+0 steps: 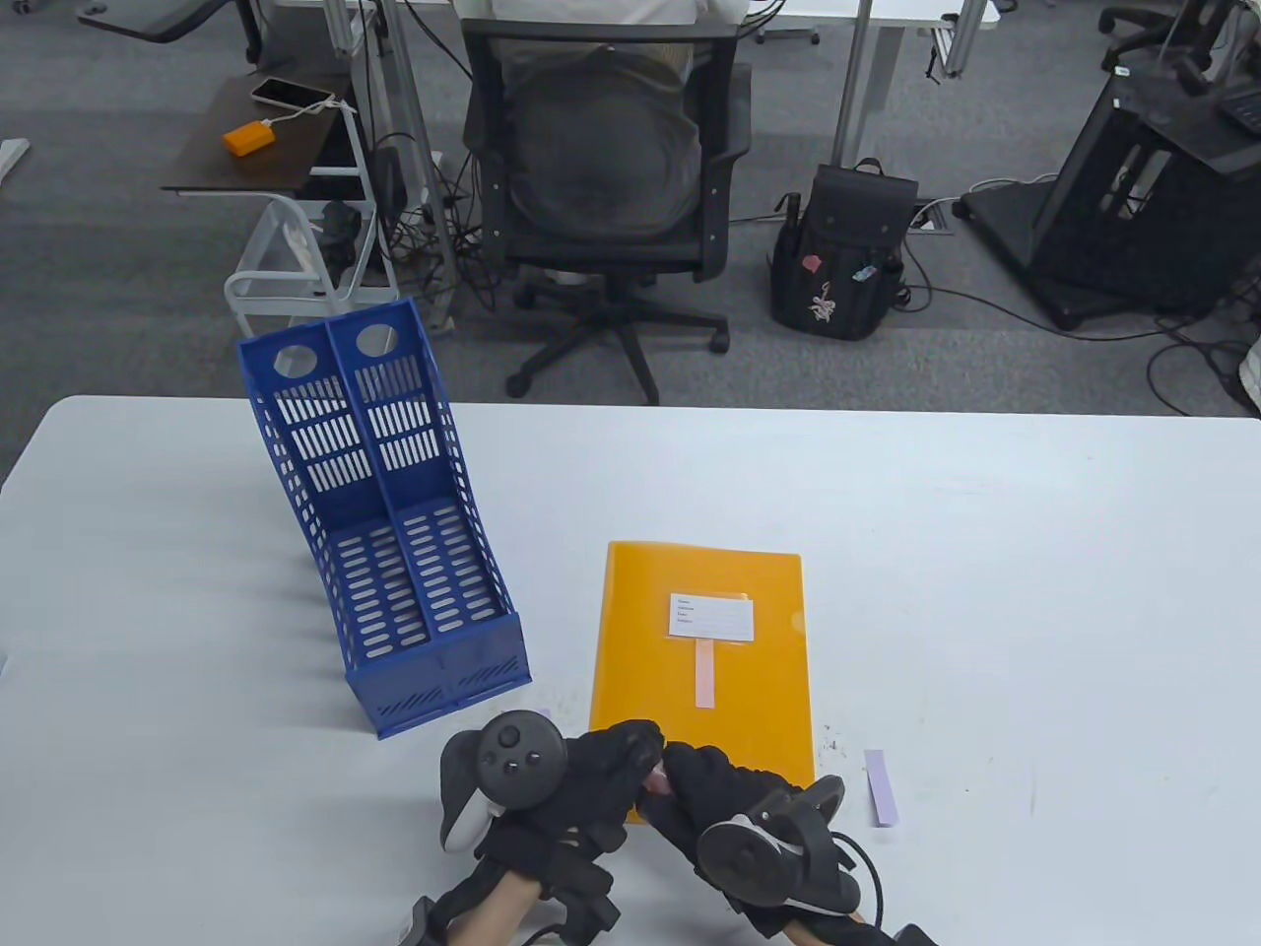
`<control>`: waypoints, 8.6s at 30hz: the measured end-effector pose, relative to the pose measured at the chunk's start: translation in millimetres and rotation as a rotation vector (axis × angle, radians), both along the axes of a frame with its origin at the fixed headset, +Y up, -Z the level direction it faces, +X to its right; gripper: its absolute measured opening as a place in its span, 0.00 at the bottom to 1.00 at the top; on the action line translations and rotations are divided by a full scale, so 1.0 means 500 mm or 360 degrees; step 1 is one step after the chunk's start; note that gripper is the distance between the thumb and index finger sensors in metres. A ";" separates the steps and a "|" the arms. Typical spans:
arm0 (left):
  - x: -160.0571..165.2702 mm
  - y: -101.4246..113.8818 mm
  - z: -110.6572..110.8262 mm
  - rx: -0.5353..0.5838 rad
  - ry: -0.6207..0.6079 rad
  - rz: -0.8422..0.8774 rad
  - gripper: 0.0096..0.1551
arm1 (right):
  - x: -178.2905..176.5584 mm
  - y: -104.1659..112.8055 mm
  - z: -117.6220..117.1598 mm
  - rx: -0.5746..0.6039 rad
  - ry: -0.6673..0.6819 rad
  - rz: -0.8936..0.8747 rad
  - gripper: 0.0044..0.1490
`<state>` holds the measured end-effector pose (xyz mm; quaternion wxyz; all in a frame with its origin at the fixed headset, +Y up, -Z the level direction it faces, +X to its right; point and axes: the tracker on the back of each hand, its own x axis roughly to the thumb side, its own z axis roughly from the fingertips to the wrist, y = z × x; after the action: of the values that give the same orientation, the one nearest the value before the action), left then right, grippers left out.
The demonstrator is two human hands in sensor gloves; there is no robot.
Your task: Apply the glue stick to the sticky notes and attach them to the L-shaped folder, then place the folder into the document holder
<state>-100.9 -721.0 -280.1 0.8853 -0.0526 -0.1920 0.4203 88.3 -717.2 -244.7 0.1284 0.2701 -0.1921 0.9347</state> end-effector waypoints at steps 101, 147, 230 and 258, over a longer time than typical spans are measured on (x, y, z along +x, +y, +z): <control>0.027 -0.017 -0.025 -0.0073 -0.0246 -0.0414 0.38 | 0.017 -0.021 -0.015 -0.0138 0.0015 0.0037 0.62; -0.072 -0.013 -0.030 -0.0010 -0.0248 0.0164 0.33 | 0.092 -0.019 -0.076 -0.0913 0.0257 -0.0946 0.40; -0.110 0.045 0.001 0.0433 0.0070 -0.0323 0.37 | 0.094 -0.037 -0.073 -0.0691 0.0053 -0.0499 0.41; -0.061 -0.045 -0.050 0.0262 0.0496 -0.1547 0.20 | 0.105 -0.031 -0.072 -0.0644 -0.0004 -0.0539 0.41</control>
<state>-131.4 -743.3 -305.3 0.9976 -0.0026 -0.0437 -0.0533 140.9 -732.6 -280.7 0.3341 0.2018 -0.0438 0.9196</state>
